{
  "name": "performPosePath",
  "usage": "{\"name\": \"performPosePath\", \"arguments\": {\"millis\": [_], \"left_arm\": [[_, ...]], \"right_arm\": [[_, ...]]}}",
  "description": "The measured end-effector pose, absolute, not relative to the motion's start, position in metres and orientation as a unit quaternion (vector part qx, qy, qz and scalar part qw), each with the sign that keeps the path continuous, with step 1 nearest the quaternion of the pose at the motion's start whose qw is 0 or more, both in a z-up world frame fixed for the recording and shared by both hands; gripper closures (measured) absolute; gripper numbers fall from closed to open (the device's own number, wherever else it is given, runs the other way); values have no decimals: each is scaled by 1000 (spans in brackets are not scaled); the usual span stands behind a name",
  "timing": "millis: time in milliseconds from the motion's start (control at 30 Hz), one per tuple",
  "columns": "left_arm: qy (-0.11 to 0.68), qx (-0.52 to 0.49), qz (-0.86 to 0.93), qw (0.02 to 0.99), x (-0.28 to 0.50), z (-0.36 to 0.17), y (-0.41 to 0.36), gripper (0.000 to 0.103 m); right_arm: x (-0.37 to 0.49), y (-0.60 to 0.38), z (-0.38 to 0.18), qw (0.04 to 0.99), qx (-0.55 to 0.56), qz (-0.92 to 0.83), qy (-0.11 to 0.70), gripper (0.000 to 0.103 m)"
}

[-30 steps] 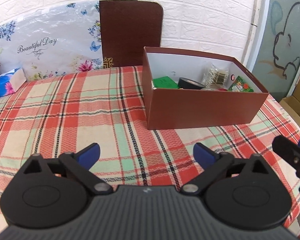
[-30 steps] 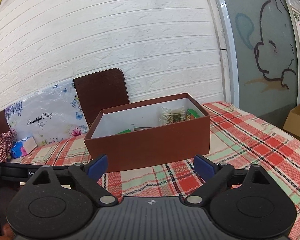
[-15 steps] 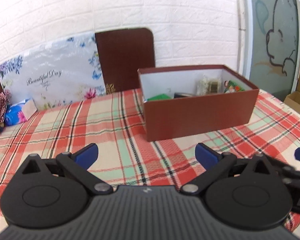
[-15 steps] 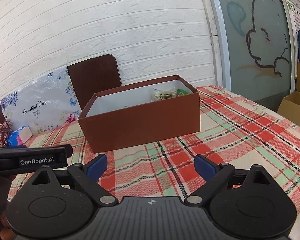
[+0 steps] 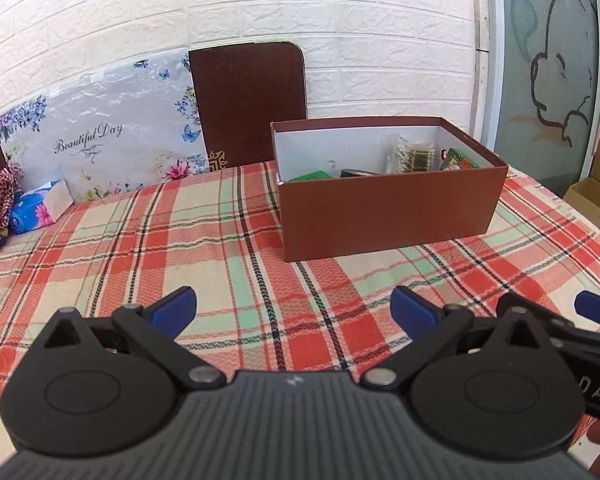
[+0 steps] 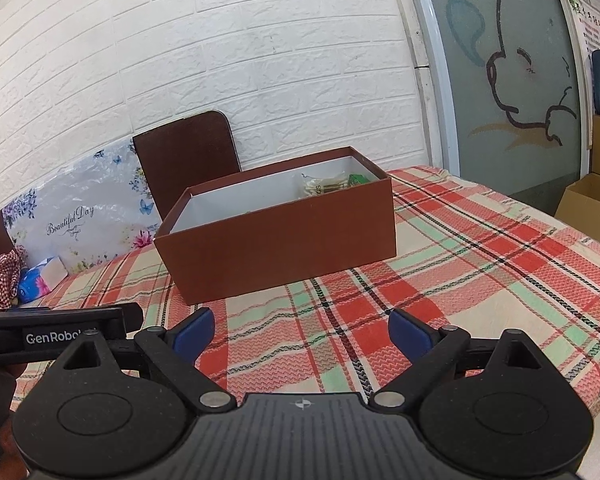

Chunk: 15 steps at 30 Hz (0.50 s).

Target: Organize objects

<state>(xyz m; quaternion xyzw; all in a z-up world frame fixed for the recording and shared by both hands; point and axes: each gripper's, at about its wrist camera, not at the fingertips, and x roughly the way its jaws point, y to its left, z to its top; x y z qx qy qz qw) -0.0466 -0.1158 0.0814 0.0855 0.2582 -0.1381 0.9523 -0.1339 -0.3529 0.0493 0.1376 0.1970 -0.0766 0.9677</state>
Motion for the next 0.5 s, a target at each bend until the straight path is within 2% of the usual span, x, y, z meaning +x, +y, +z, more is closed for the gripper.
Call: {"name": "performPosePath", "arguments": {"millis": [500], "left_arm": [[242, 69, -130, 959, -62, 92, -112, 0]], "right_arm": [[-149, -352, 54, 970, 147, -78, 179, 9]]}}
